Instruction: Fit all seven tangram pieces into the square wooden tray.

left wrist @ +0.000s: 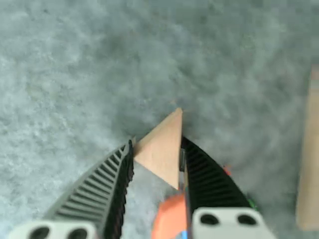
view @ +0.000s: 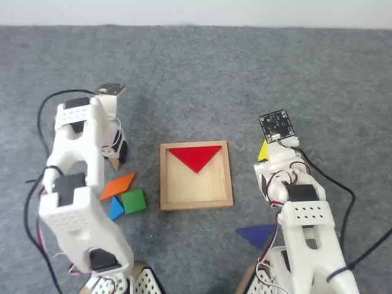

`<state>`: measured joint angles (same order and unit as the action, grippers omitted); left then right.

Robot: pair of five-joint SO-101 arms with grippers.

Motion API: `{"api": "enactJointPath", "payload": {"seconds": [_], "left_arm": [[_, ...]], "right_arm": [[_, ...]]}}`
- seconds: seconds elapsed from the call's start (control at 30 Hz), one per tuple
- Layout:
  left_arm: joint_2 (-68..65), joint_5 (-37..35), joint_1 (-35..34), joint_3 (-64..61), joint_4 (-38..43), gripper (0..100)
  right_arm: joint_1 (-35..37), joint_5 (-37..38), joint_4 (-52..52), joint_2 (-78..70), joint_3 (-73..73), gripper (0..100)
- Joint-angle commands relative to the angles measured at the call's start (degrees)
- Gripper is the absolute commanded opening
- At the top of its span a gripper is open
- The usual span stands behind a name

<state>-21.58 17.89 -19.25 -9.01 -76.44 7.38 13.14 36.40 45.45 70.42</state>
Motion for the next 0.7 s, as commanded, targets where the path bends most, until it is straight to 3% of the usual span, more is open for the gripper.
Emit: {"api": "enactJointPath", "payload": {"seconds": [0.0, 0.33, 0.5, 0.67], "left_arm": [[9.6, 3.8, 2.2, 0.7, -4.8, 11], [15.7, 5.1, 6.8, 0.6, -9.8, 11], [18.4, 13.4, 16.2, -4.6, -10.1, 11], [22.8, 14.0, 26.6, -14.8, -1.1, 11]], "right_arm": [[0.3, 0.8, -1.1, 2.1, -0.4, 6.5], [0.3, 0.8, -1.1, 2.1, -0.4, 6.5], [0.0, 0.8, -1.1, 2.1, -0.4, 6.5], [-0.1, 0.8, -1.2, 2.1, -0.4, 6.5]]}}
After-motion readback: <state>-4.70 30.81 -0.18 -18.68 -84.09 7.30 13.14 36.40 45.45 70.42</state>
